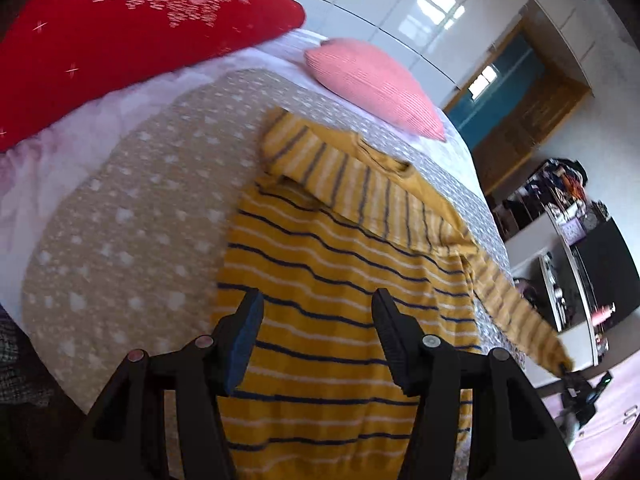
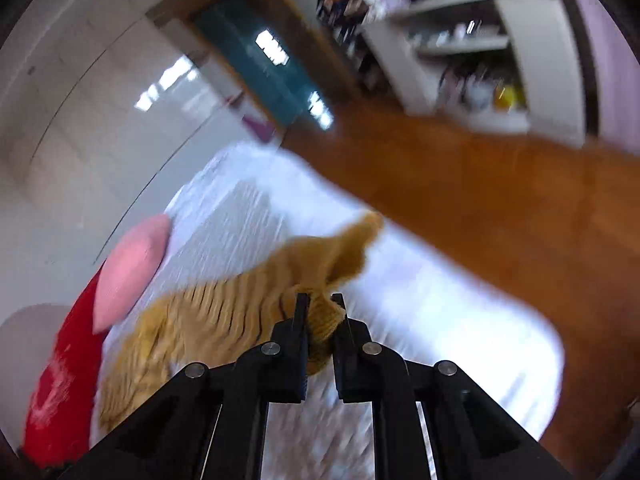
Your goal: Fold small clothes
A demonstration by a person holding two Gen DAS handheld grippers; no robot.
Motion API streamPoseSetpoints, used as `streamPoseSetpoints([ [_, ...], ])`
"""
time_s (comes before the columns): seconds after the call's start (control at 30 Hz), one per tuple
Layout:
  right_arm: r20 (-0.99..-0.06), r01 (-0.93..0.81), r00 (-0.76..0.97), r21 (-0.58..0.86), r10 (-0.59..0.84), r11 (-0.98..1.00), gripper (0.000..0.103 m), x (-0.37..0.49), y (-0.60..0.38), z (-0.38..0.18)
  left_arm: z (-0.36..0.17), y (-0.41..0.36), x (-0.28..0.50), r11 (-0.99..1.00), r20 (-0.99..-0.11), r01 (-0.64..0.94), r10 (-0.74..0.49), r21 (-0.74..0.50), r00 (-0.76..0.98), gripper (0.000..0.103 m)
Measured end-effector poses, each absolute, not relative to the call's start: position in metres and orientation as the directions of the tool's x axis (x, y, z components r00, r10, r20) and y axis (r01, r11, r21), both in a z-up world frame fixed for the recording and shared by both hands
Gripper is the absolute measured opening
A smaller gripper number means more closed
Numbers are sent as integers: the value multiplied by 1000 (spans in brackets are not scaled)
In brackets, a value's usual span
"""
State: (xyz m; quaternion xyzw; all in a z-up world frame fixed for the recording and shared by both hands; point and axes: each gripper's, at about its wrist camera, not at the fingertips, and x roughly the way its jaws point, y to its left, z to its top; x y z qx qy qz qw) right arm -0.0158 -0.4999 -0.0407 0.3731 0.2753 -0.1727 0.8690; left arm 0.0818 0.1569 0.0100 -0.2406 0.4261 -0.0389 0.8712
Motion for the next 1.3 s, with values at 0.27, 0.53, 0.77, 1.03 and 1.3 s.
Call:
streamPoseSetpoints([
  [0.27, -578, 362, 815, 448, -44, 818, 11, 44, -446, 40, 1, 180, 73, 900, -735, -175, -199, -398, 648, 55],
  [0.53, -582, -7, 762, 430, 284, 903, 11, 166, -260, 64, -1, 195, 50, 928, -722, -157, -148, -337, 676, 55],
  [0.77, -638, -247, 609, 413, 472, 877, 11, 251, -86, 42, -19, 231, 33, 906, -732, -197, -157, -373, 663, 55],
  [1.03, -744, -339, 465, 350, 479, 873, 11, 308, 36, -22, -32, 258, 27, 867, -721, -216, -208, -448, 661, 56],
  [1.3, -773, -377, 410, 340, 485, 861, 12, 314, 87, -50, -41, 257, 31, 856, -726, -217, -235, -470, 647, 56],
])
